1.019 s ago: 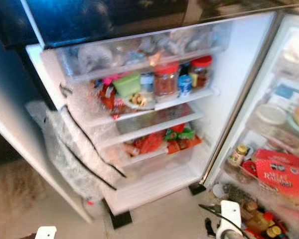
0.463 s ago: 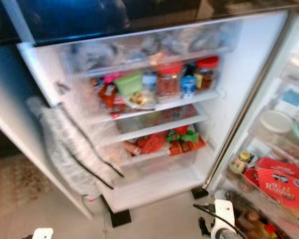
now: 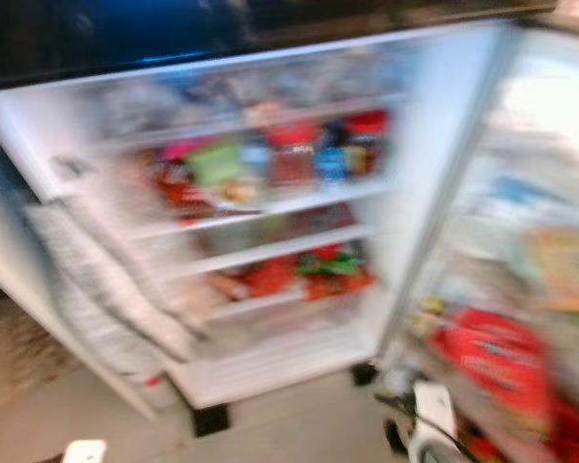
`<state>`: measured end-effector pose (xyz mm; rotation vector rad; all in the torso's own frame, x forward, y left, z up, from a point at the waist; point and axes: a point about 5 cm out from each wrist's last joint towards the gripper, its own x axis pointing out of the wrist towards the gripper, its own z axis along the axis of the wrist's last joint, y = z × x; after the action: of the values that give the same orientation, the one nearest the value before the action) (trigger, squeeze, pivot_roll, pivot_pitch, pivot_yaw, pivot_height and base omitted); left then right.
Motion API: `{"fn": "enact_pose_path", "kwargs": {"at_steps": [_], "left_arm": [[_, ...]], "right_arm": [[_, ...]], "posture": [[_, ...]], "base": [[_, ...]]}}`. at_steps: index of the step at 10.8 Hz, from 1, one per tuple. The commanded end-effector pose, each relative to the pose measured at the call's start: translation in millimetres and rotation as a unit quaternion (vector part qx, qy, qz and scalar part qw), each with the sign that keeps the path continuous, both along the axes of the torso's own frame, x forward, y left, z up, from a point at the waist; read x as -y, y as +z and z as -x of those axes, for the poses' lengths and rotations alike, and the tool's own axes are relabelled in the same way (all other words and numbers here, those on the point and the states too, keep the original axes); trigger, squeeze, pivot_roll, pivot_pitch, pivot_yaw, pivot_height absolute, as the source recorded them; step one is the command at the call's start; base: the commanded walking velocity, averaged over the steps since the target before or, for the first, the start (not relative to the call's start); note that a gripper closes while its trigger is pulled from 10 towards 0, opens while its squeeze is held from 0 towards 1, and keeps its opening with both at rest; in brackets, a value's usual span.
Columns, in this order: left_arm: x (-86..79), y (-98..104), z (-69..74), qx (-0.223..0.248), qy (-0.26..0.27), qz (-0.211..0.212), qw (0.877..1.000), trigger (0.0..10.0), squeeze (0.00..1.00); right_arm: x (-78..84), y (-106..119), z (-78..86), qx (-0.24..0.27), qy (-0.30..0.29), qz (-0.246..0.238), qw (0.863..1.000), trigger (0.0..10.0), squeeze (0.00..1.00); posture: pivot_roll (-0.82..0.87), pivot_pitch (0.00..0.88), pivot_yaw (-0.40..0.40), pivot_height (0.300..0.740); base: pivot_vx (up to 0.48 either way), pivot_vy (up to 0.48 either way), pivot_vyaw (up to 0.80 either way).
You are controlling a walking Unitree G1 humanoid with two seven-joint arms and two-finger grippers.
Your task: Restocking fridge
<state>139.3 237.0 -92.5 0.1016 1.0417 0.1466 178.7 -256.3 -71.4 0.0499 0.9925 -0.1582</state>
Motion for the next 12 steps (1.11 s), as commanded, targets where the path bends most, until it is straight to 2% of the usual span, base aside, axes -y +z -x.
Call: {"fn": "enact_pose_path", "kwargs": {"at_steps": [1, 12], "left_arm": [[-7.5, 1.2, 2.0, -0.005, -0.005, -0.013, 1.0, 10.0, 0.0], [-7.6, 1.4, 1.7, -0.004, -0.004, -0.012, 1.0, 10.0, 0.0]], "right_arm": [[-5.7, 1.5, -6.4, 0.008, 0.011, -0.007, 1.0, 10.0, 0.0], [-5.9, 1.0, -5.9, 0.003, 0.008, -0.009, 1.0, 10.0, 0.0]], "posture": [[-0.02, 0.0, 0.026, 0.74], [-0.02, 0.0, 0.03, 0.74]], "base": [[0.0, -0.255, 0.0], [0.0, -0.259, 0.04]]}}
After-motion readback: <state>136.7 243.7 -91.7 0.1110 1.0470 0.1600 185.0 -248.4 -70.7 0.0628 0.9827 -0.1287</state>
